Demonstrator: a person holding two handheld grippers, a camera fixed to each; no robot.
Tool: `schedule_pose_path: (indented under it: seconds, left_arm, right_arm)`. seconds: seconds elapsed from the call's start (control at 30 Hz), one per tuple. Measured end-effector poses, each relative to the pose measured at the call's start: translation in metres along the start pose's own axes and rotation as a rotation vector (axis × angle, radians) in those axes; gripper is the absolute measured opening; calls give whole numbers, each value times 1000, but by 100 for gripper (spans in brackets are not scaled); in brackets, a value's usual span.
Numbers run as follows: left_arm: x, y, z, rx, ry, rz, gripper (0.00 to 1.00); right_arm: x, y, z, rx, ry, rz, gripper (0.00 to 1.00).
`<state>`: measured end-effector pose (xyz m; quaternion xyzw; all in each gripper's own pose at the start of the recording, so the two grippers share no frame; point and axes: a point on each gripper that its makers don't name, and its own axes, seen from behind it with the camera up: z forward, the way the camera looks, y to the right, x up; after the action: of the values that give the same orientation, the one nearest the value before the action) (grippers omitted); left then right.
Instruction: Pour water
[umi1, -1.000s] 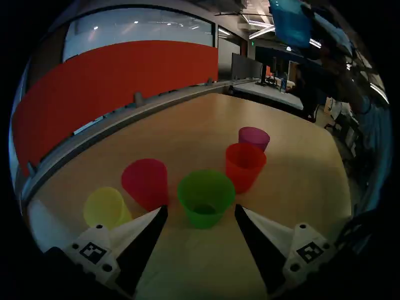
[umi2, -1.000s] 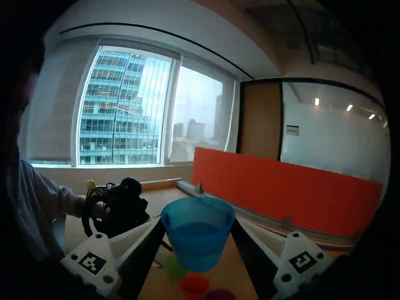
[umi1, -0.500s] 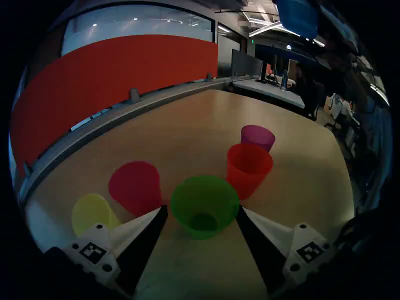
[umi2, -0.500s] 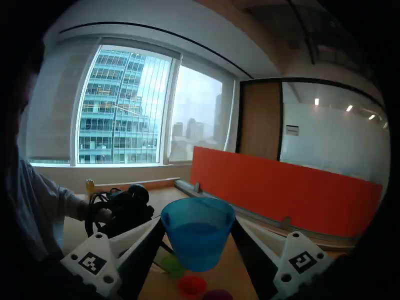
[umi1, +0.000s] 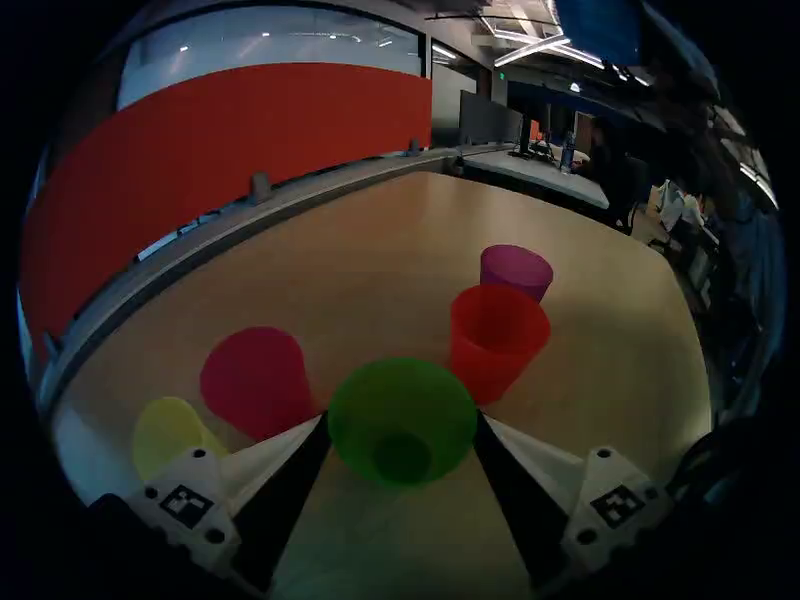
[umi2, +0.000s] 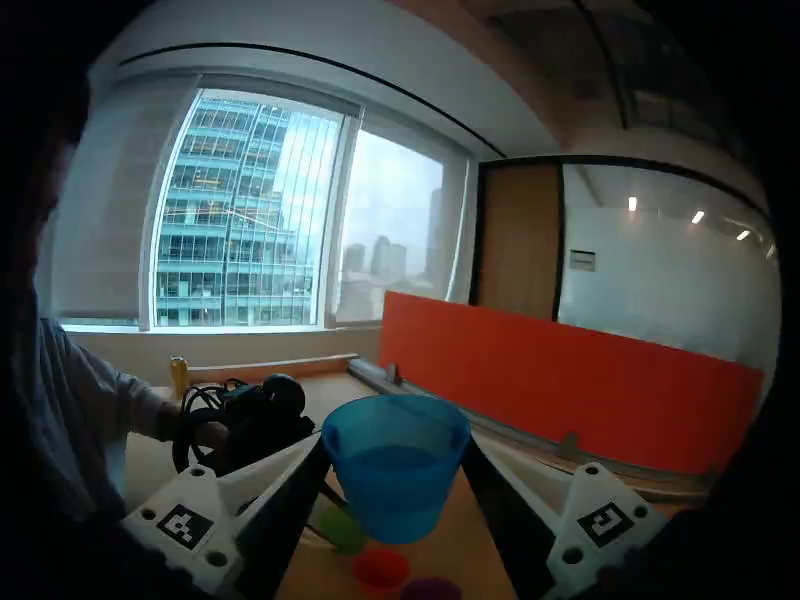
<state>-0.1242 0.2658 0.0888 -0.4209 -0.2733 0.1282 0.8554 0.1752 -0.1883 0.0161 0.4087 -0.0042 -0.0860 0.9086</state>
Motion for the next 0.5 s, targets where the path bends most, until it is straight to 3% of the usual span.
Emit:
schedule_pose_path:
  seconds: [0.2, 0.5]
  left_arm:
    - [-2, 0, 1, 0, -5, -12, 90]
    - [8, 4, -9, -15, 29, -16, 89]
  right_arm:
    - [0, 0, -1, 0, 2, 2, 91]
    - [-1, 2, -2, -8, -1, 1, 91]
